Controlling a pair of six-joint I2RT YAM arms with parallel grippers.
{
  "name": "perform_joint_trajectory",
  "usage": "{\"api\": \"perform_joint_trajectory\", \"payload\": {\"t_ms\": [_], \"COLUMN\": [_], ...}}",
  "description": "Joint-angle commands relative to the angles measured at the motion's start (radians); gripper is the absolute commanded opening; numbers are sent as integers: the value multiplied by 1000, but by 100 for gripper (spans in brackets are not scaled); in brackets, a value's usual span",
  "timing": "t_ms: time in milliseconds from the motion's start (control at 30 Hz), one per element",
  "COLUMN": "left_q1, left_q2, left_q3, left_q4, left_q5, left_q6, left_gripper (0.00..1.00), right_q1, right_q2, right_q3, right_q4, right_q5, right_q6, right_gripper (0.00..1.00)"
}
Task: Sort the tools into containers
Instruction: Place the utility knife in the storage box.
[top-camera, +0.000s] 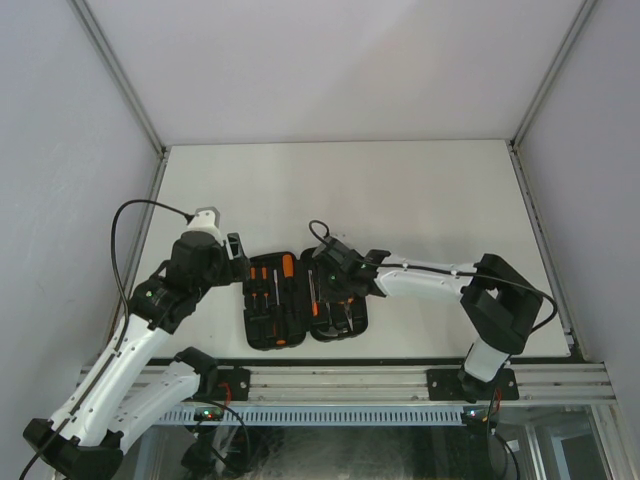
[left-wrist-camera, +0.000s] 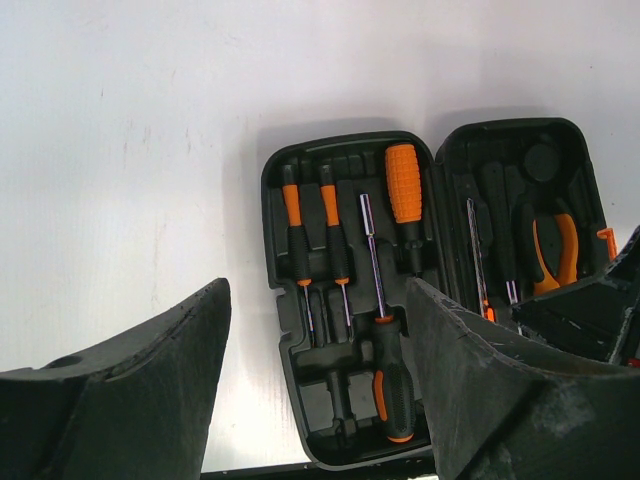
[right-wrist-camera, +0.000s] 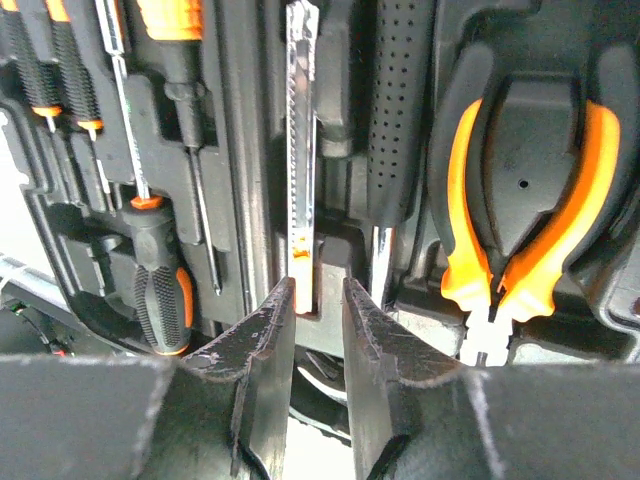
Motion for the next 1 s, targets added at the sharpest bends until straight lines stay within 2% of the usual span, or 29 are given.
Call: {"api": "perform_joint_trajectory", "payload": {"t_ms": [0, 233, 433, 967], "left_q1": [5, 4, 5, 5], "left_q2": [-9, -7, -9, 1], "left_q3": [2, 2, 1, 2], "left_q4": [28, 28, 28, 31], "left_q5": [6, 9, 9, 14], "left_q6": [14, 15, 16, 18], "left_gripper": [74, 75, 74, 74], "right_q1": [3, 36, -1, -8], "right_q2": [-81, -142, -136, 49], "right_q3": [48, 48, 51, 176], "right_q4": [32, 115, 80, -42], "right_q5": [64, 203, 175, 131], "right_q6": [-79, -241, -204, -199], "right_gripper": [24, 25, 26, 22]}}
